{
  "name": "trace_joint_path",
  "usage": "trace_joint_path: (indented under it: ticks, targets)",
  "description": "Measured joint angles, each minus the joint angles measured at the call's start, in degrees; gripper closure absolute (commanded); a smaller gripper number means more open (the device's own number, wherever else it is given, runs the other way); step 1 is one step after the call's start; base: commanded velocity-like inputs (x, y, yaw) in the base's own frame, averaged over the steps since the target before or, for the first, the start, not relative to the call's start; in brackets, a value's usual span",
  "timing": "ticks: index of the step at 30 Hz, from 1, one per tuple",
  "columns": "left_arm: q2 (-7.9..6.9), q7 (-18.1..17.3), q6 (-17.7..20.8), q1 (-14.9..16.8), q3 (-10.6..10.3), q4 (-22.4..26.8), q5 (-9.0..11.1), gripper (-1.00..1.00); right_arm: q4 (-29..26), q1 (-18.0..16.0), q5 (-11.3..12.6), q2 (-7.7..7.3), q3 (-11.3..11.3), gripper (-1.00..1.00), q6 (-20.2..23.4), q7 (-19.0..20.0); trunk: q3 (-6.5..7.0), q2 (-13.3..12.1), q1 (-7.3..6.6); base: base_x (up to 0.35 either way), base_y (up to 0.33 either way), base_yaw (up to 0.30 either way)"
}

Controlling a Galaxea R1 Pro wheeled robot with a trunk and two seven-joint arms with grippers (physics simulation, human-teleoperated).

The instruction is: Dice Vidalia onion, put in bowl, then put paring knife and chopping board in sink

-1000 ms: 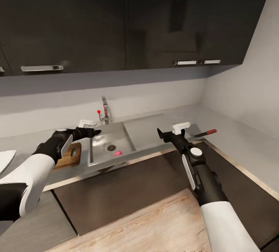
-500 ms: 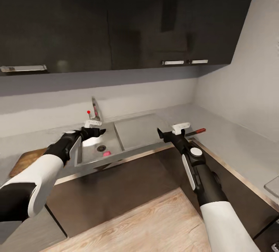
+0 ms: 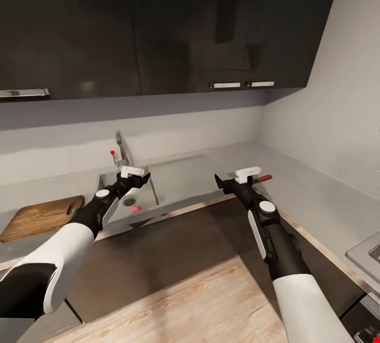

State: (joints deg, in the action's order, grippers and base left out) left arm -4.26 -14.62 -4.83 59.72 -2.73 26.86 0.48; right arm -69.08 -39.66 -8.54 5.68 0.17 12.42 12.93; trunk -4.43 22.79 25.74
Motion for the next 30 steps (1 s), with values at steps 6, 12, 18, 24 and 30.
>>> trace_joint_path:
  ticks: [6, 12, 18, 24, 30]
  targets:
    - [0.38, 0.0, 4.8, -0.1, 0.0, 5.0, 0.0, -1.0, 0.0, 0.0, 0.0, 0.01, -0.1, -1.0, -0.3, -11.6, 0.0, 0.0, 0.0, 0.0, -0.004, 0.0]
    - [0.93, 0.0, 5.5, -5.3, -0.1, 18.1, 0.3, -1.0, 0.0, 0.0, 0.1, 0.01, -0.1, -1.0, -0.6, -14.5, -0.01, 0.0, -0.01, 0.0, 0.0, 0.0]
    - [0.91, 0.0, 20.2, -16.5, -0.1, 39.7, 0.6, -1.0, 0.1, 0.0, 0.1, 0.01, -0.1, -1.0, -0.7, -14.7, 0.0, 0.0, 0.0, 0.0, 0.0, 0.0]
    - [0.94, -0.1, 25.2, -20.4, 0.0, 46.7, 1.2, -1.0, 0.0, 0.0, 0.1, 0.01, -0.1, -1.0, -0.4, -14.6, 0.0, 0.0, 0.0, 0.023, 0.0, 0.0]
    - [0.89, 0.0, 25.7, -21.5, 0.1, 48.0, 1.3, -1.0, 0.0, 0.0, 0.1, 0.01, -0.1, -1.0, -0.3, -14.6, 0.0, 0.0, -0.03, 0.258, 0.0, 0.0]
